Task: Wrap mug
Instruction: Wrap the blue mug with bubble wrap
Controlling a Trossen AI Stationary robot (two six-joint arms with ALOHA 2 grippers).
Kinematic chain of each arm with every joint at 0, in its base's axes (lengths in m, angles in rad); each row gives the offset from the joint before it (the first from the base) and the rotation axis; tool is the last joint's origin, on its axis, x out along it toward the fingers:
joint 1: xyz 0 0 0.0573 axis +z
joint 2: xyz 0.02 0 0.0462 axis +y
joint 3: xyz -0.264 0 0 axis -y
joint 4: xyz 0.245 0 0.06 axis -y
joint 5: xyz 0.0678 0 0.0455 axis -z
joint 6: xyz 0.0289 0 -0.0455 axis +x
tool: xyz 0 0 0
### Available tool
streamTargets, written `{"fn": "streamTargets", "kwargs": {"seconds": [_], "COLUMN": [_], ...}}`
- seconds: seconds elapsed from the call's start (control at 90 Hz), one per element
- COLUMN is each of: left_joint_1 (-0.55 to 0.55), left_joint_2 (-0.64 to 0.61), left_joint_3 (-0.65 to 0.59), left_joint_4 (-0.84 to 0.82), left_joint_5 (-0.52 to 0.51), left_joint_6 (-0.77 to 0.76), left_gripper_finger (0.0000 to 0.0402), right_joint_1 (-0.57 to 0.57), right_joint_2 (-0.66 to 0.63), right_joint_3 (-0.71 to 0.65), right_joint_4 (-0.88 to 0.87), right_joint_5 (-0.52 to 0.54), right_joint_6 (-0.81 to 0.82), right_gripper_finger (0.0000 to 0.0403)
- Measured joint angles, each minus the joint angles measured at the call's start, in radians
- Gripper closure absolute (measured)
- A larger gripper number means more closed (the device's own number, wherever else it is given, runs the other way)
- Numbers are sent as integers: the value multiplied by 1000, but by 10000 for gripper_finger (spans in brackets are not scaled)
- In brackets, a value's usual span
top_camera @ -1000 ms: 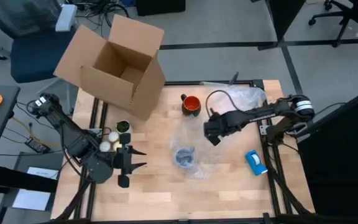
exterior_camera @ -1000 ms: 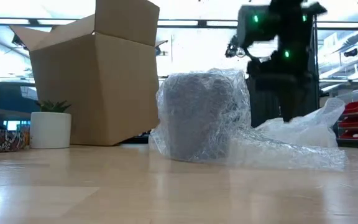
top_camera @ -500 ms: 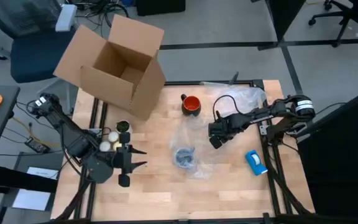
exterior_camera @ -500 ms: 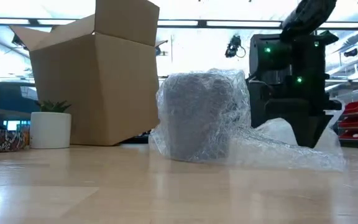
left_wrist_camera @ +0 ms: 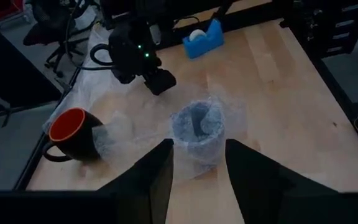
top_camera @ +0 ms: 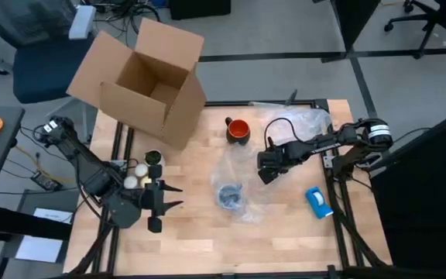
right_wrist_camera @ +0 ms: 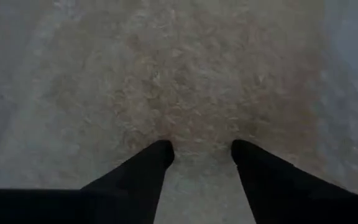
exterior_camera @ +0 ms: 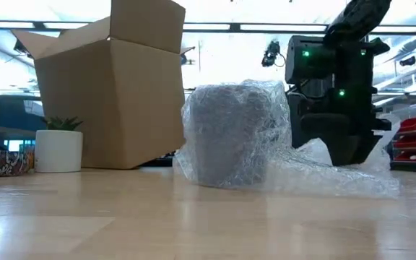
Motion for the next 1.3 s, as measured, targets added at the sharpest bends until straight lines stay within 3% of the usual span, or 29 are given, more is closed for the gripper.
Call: {"fn": "streamTargets", "kwargs": {"seconds": [0.3,0.556,0.944,1.133,1.3], "left_joint_1": [0,15,51,95,144], "left_joint_2": [0,0,61,93,111], "left_joint_3": [0,0,0,0,0], "left_joint_4": [0,0,1,5,6], "left_joint_5": [0,0,0,0,-8], "left_joint_6": [0,0,-2,-2,2], "left_gripper_finger": [273,273,273,273,273], "right_joint_1": [15,96,227,274,303], "right_joint_2": [-1,-39,-47,-48,-48], "right_joint_3": [-1,103,331,359,360], "right_joint_4": [81,81,121,242,349], "right_joint_5": [-21,-39,104,97,22], "right_joint_6": [-69,-106,-266,-343,-398], "right_gripper_finger": [393,401,403,403,403]}}
